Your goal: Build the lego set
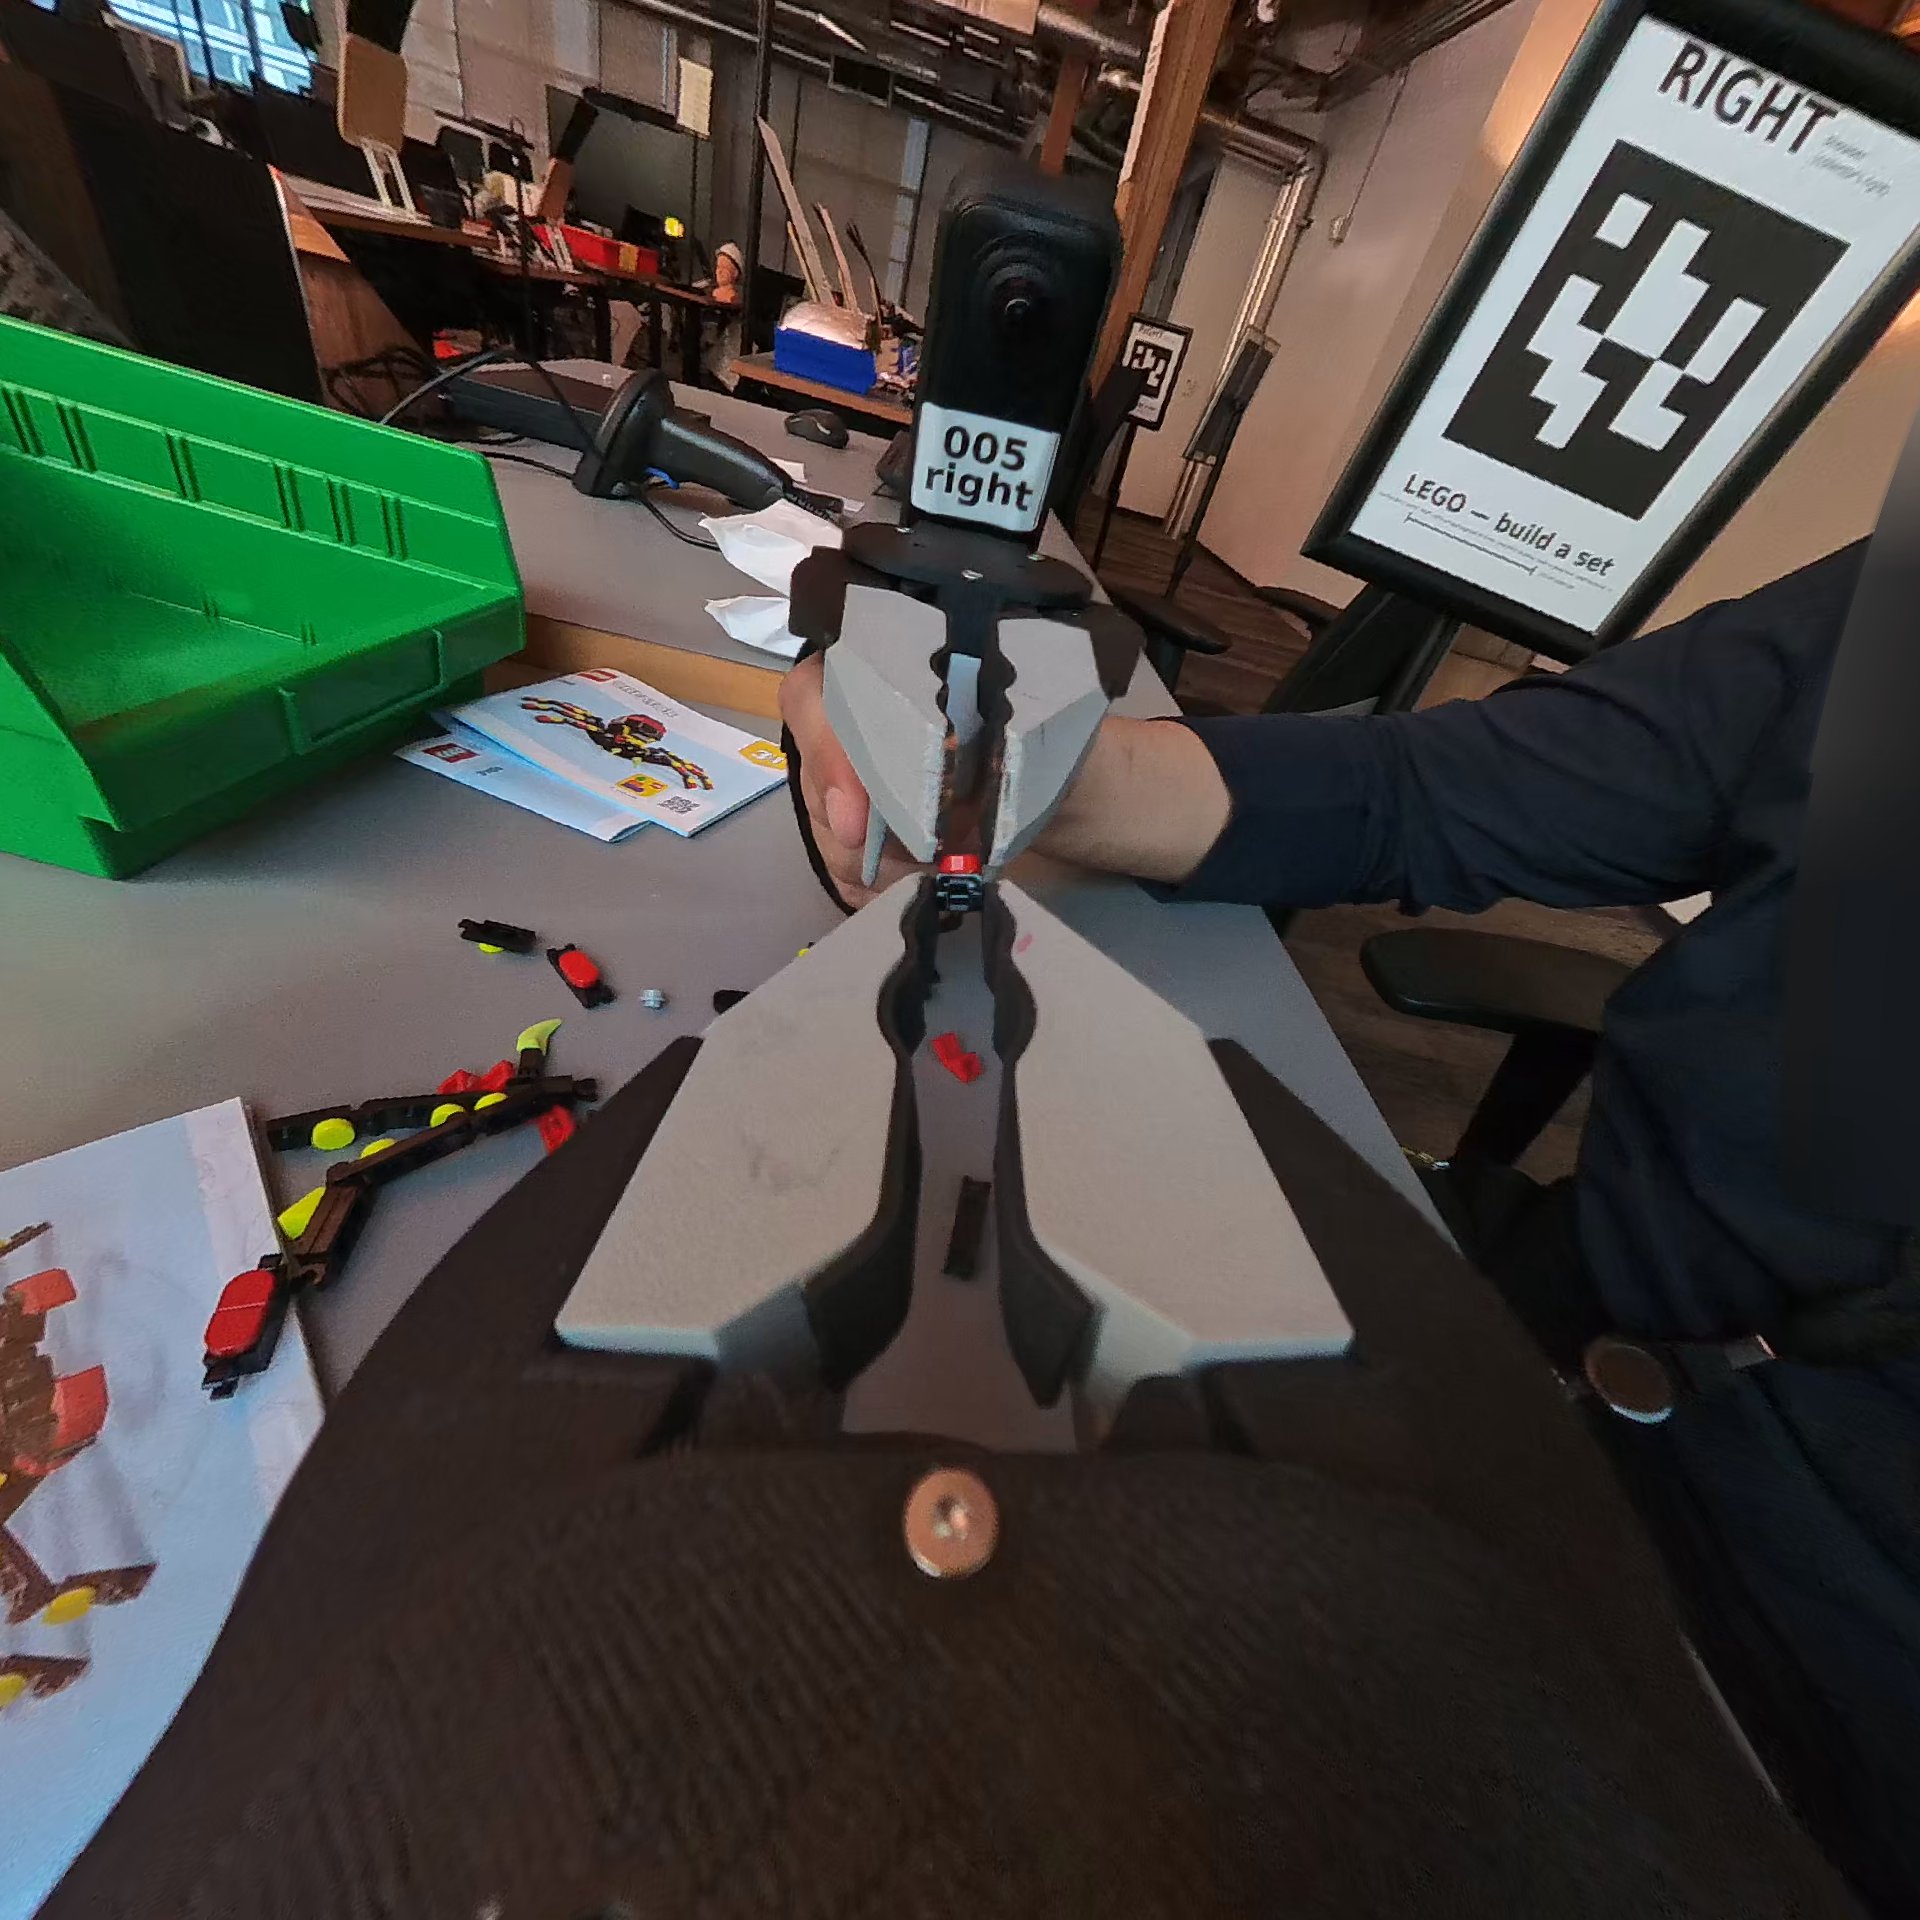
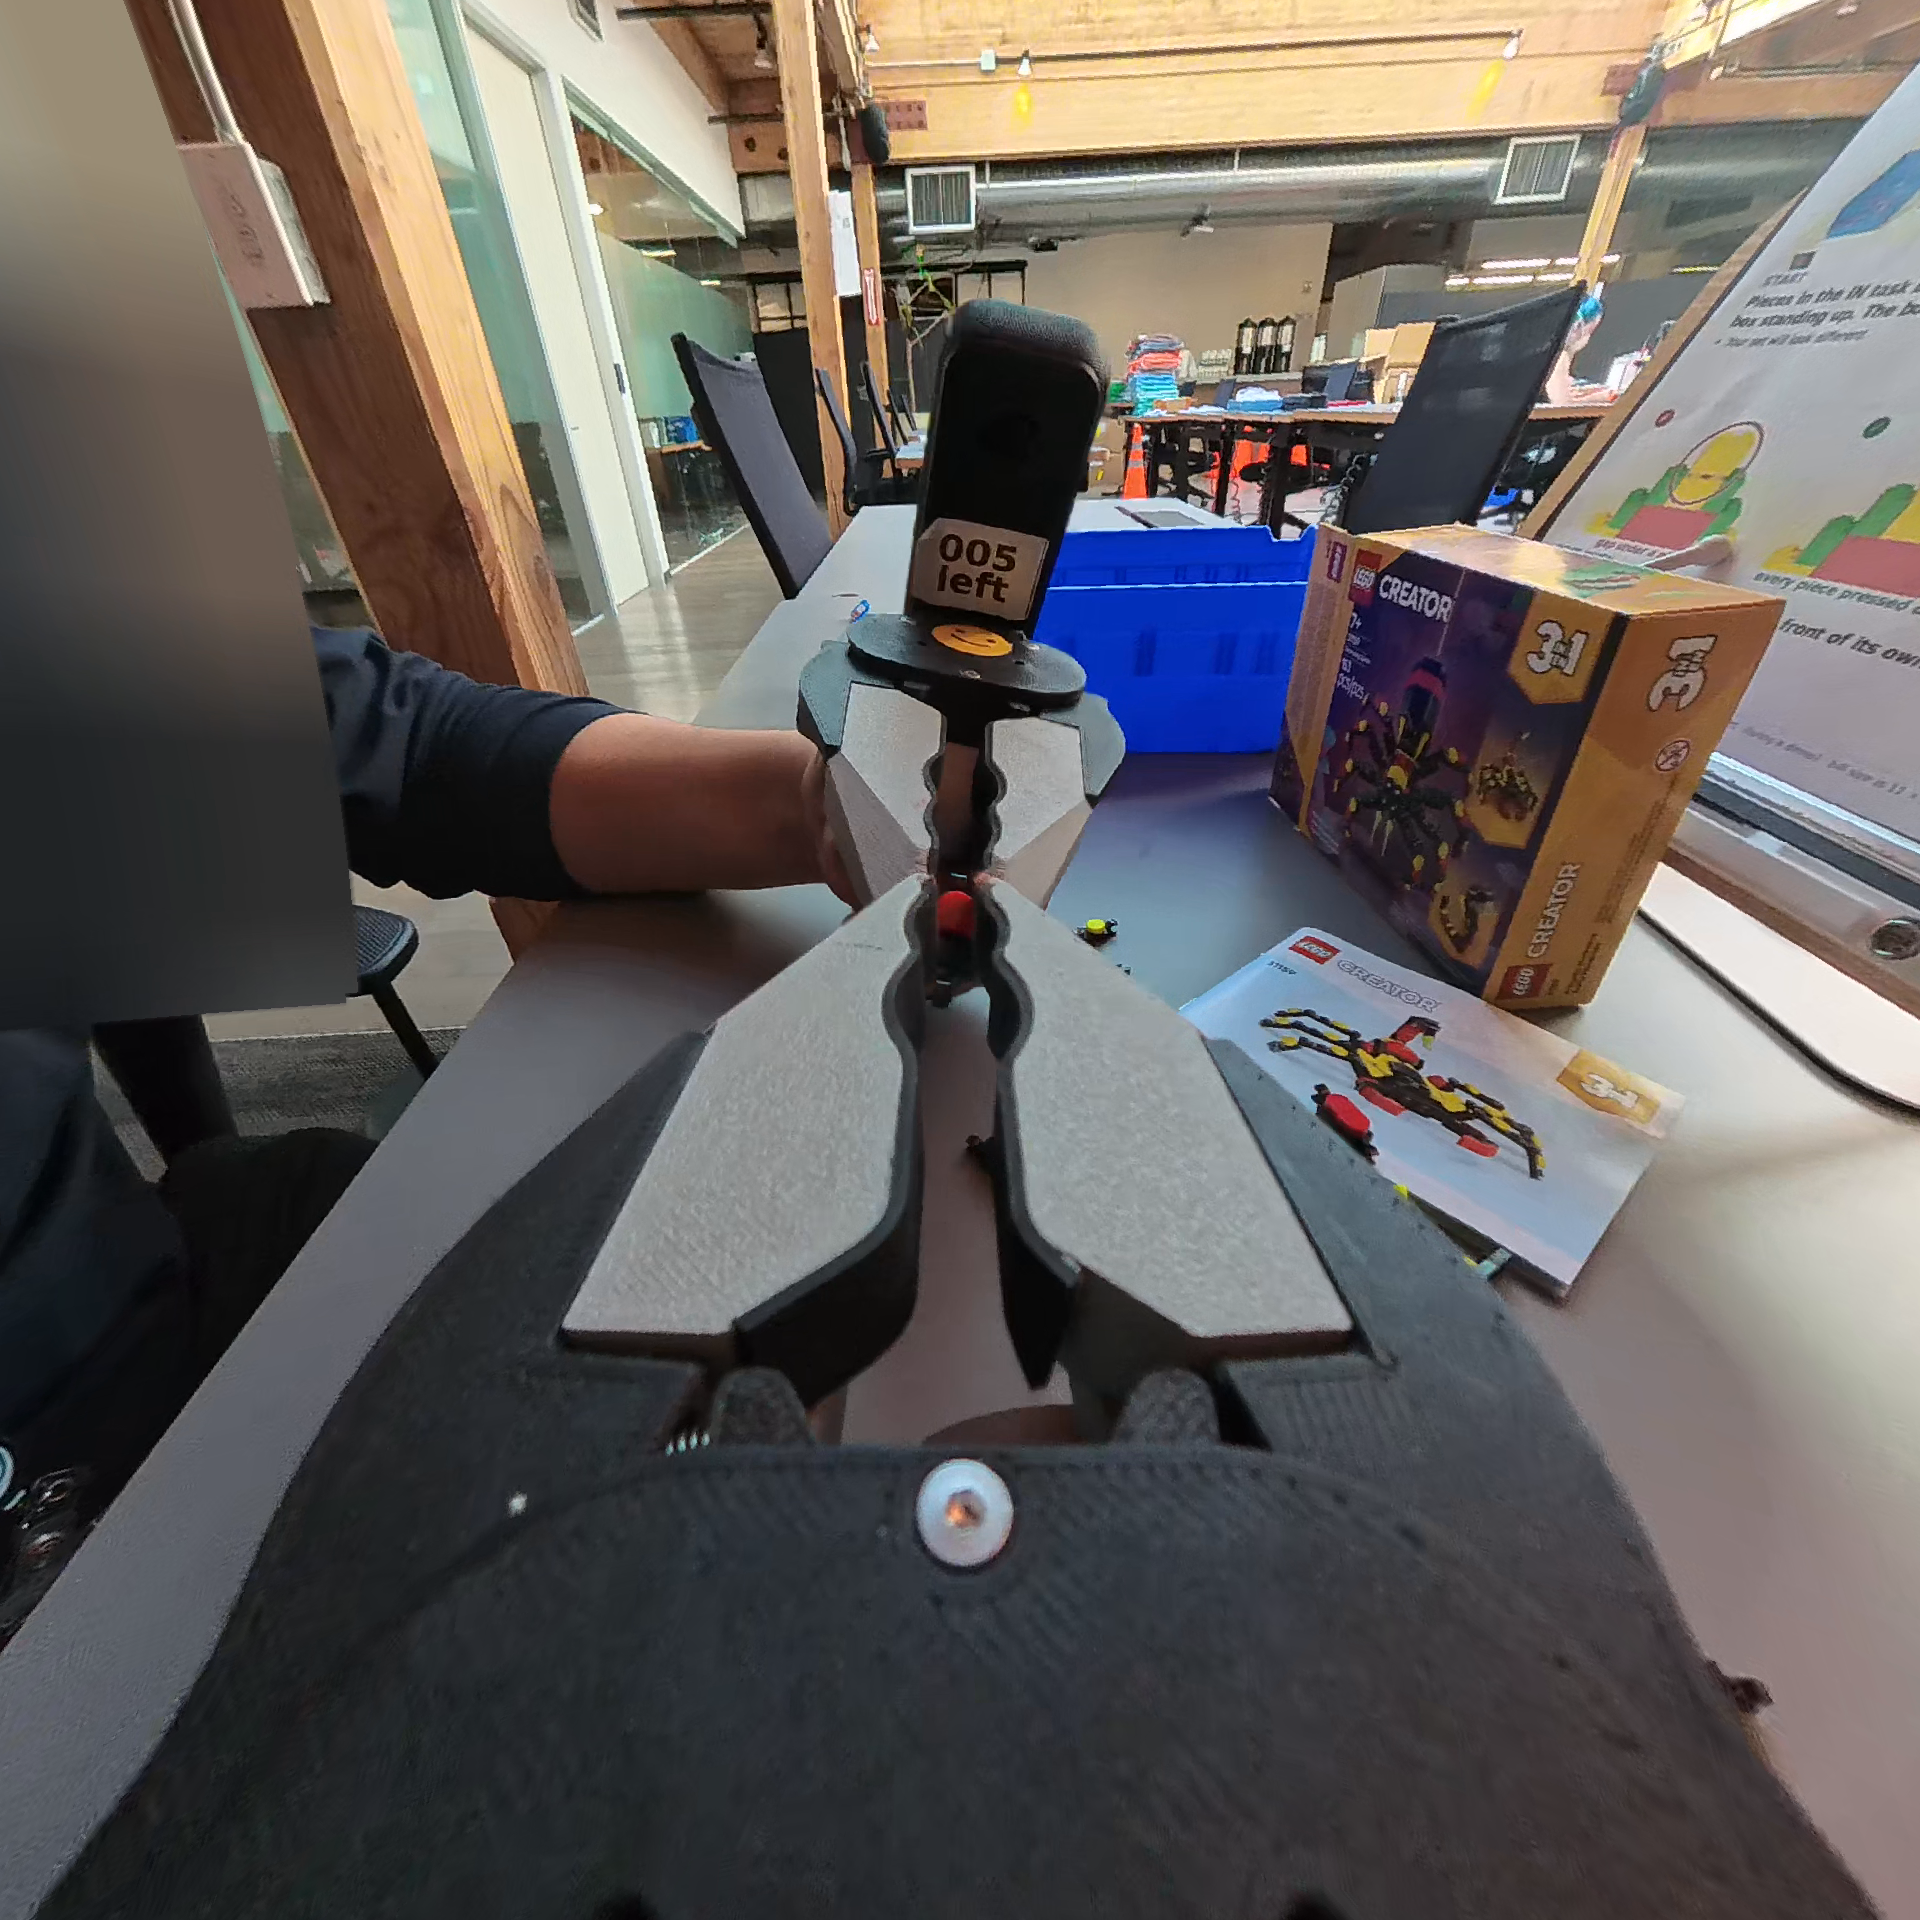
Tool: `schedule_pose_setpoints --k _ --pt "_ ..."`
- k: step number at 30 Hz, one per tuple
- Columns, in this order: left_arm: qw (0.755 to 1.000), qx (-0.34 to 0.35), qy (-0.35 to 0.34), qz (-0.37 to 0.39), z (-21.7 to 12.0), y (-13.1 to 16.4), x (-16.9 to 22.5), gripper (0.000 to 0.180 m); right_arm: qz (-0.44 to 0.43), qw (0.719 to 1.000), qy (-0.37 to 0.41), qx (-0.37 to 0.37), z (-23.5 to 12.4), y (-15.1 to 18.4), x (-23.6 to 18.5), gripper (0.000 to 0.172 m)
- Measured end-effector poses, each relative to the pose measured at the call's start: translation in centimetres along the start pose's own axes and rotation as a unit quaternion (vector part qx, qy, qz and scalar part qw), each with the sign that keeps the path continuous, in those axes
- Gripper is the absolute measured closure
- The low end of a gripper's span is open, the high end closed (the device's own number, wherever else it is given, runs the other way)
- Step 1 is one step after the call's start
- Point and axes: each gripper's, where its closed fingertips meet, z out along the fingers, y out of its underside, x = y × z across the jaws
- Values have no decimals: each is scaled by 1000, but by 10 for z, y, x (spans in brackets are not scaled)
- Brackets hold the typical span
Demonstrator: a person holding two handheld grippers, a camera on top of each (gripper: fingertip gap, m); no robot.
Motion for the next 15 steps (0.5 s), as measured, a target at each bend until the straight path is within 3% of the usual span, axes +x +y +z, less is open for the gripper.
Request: schedule_pose_setpoints --k 8,15 --pt "1000 -1 -5 8 0 -1 1 175 -3 1000 -4 -8 0 1 -2 167" --pt "995 28 91 -39 1 -7 26 175 9 996 -82 23 -2 -9 -25 167"
